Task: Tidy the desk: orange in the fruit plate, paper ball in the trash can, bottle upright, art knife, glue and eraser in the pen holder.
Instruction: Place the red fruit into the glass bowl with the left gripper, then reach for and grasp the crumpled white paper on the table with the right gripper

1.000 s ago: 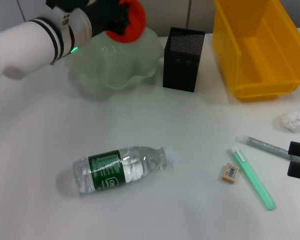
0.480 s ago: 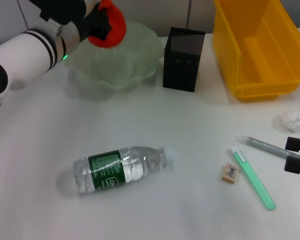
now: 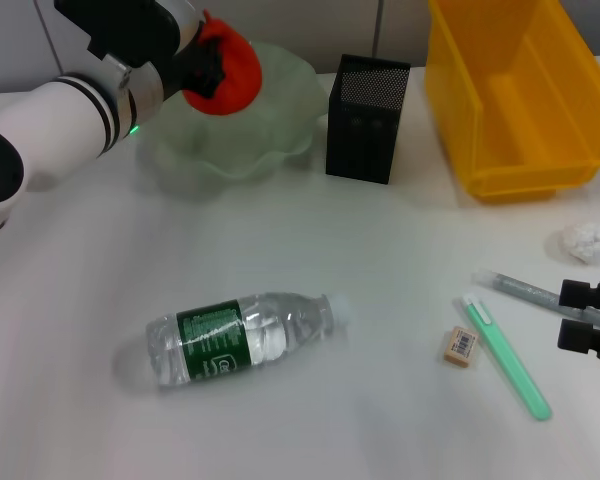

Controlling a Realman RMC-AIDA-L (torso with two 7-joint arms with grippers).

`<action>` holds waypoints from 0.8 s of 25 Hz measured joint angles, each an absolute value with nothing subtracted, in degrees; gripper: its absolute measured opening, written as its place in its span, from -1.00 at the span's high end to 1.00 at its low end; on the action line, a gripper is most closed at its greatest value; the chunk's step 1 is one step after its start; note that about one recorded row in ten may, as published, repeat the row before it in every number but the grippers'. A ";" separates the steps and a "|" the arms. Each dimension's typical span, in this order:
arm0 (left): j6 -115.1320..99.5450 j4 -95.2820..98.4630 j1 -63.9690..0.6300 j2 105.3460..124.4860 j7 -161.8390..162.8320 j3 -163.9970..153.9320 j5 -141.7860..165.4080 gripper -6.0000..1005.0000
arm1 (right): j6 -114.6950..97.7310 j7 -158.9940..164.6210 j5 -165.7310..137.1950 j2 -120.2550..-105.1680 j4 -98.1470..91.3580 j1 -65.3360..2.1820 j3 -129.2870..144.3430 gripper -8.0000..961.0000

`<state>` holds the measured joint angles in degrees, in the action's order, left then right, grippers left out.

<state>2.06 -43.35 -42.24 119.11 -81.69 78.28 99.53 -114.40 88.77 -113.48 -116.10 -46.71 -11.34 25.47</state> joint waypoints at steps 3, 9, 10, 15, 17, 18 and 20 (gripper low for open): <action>2.05 -43.35 -42.24 119.11 -81.69 78.16 99.52 0.79 | -114.18 88.73 -113.75 -116.10 -46.67 -11.15 25.44 -0.58; 1.77 -43.39 -41.92 119.09 -81.74 76.84 99.55 0.51 | -113.99 88.70 -113.81 -116.10 -46.66 -10.92 25.40 -0.58; 1.77 -43.39 -41.92 119.09 -81.74 76.84 99.55 0.44 | -113.99 88.70 -113.82 -116.10 -46.67 -10.92 25.40 -0.58; 0.17 -43.55 -41.16 119.09 -80.97 77.18 99.28 -0.15 | -114.05 88.71 -113.83 -115.91 -47.12 -10.94 25.40 -0.58; 0.17 -43.55 -41.16 119.09 -80.97 77.18 99.28 -0.29 | -114.03 89.12 -113.82 -115.57 -47.33 -11.01 25.40 -0.58; 1.77 -45.99 -38.65 118.94 -78.53 77.38 99.18 -0.36 | -113.95 89.49 -113.82 -115.33 -47.57 -11.02 25.40 -0.58; 4.89 -47.55 -37.38 118.74 -76.39 78.26 99.14 -0.35 | -113.72 90.72 -113.82 -114.85 -48.55 -11.00 25.37 -0.58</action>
<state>4.89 -47.55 -37.38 118.74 -76.39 78.26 99.14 -113.72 90.72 -113.82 -114.85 -48.55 -11.00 25.37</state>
